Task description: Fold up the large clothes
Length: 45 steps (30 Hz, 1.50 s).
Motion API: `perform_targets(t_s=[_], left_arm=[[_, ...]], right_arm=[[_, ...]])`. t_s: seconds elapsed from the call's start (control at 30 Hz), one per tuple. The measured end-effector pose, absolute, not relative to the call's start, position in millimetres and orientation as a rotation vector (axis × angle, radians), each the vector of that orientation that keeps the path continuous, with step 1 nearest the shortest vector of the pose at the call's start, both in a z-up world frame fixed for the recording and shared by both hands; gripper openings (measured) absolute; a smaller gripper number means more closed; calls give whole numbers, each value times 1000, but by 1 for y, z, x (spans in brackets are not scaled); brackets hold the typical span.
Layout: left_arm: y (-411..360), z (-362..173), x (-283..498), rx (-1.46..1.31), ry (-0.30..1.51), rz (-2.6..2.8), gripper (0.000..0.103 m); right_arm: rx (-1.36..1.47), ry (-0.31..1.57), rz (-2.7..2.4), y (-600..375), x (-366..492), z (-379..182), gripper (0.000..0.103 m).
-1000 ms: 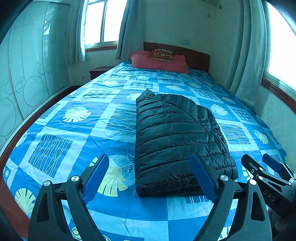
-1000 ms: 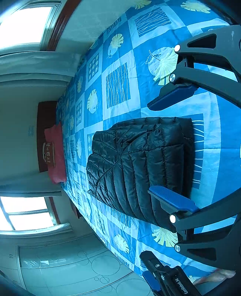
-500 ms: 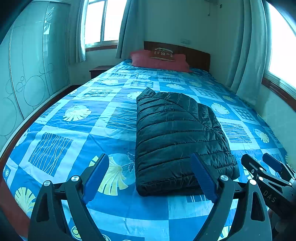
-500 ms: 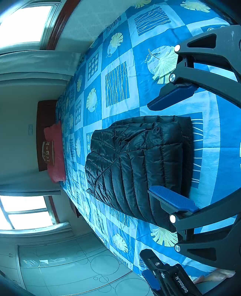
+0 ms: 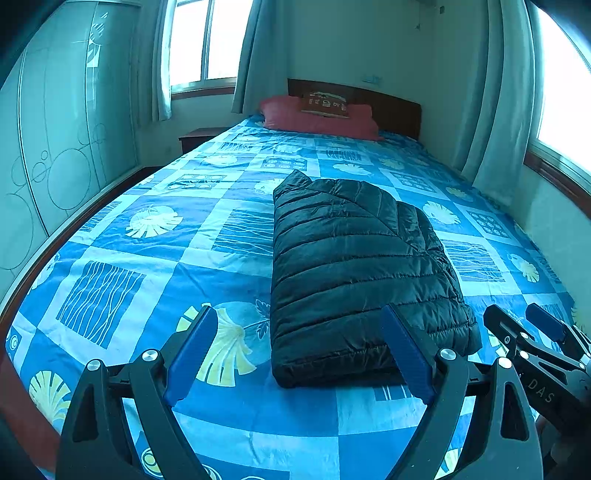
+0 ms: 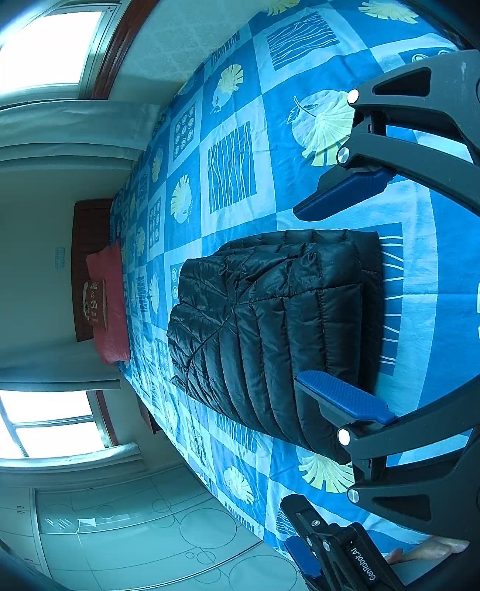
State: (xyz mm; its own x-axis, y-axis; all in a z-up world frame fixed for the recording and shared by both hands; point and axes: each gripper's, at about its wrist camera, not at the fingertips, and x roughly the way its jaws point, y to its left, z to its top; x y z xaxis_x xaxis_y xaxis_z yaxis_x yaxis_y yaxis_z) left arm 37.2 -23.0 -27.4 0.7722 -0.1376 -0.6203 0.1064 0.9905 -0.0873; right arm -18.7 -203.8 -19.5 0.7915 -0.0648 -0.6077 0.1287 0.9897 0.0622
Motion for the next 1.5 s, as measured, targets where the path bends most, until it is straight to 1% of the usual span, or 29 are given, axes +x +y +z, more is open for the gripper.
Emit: perform_targets(t_s=[0.9,1.33,1.5], left_arm=[[-29,-18,33,-21,623,-126,89],[-19,-30,41,-64,648,-121,89],[-15,-37,50,-31,650,-82,89]], right_arm=[[98,648,-97,-203,-21,-26,83],[95,659,-94,-211,-18,-28,83],[98,668,-100,-216,-13,-32,83]])
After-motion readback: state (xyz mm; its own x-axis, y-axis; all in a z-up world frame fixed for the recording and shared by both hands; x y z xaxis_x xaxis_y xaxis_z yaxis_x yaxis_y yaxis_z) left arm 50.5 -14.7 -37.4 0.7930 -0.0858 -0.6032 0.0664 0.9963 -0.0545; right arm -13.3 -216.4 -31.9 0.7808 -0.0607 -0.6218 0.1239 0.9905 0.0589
